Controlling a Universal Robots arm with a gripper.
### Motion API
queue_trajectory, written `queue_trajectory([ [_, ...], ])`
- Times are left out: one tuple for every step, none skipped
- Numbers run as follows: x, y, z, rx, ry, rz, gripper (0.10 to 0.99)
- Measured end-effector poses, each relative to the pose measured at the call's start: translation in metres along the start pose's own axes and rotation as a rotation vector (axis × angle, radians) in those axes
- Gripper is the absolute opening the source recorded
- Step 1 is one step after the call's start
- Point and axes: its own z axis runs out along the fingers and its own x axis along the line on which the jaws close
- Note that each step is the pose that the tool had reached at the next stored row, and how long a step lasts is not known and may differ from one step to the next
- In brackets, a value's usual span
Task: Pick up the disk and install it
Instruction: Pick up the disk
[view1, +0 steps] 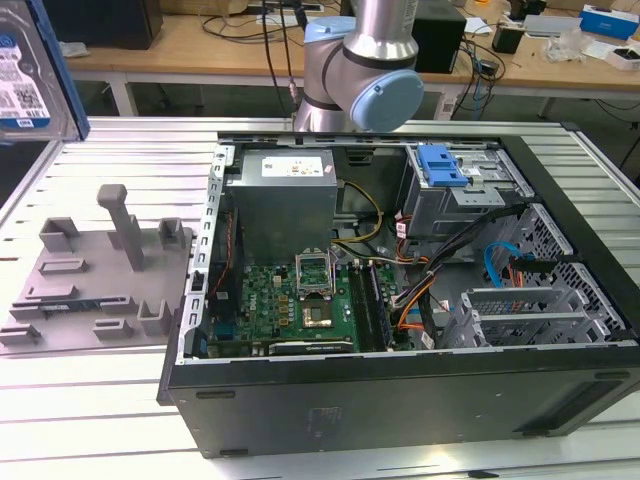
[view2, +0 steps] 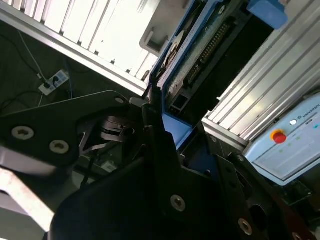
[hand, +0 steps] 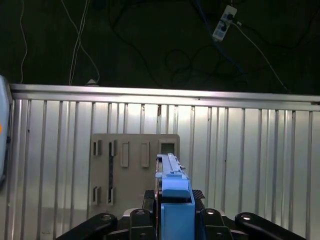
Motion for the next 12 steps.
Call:
queue_trajectory([
  [0.0009,0.0003,-0.0073,0.000,0.0000,0.000,0.369],
  [0.0017,0.0006,-0.0130,0.000,0.0001,0.000,0.369],
  [0.0017,0.0006,-0.0140,0.000,0.0000,0.000,0.369],
  [0.0017,0.0006,-0.0139,0.000,0.0000,0.000,0.369],
  [0.0018,0.0006,-0.0139,0.000,0.0000,0.000,0.369],
  [0.0018,0.0006,-0.0139,0.000,0.0000,0.000,0.369],
  [0.0018,0.0006,-0.0139,0.000,0.0000,0.000,0.369],
  [0.0018,0.0006,-0.0139,0.000,0.0000,0.000,0.369],
  [0.0018,0.0006,-0.0139,0.000,0.0000,0.000,0.369],
  [0.0018,0.0006,-0.0139,0.000,0.0000,0.000,0.369],
  [0.0018,0.0006,-0.0139,0.000,0.0000,0.000,0.369],
  [0.0018,0.0006,-0.0140,0.000,0.0001,0.000,0.369],
])
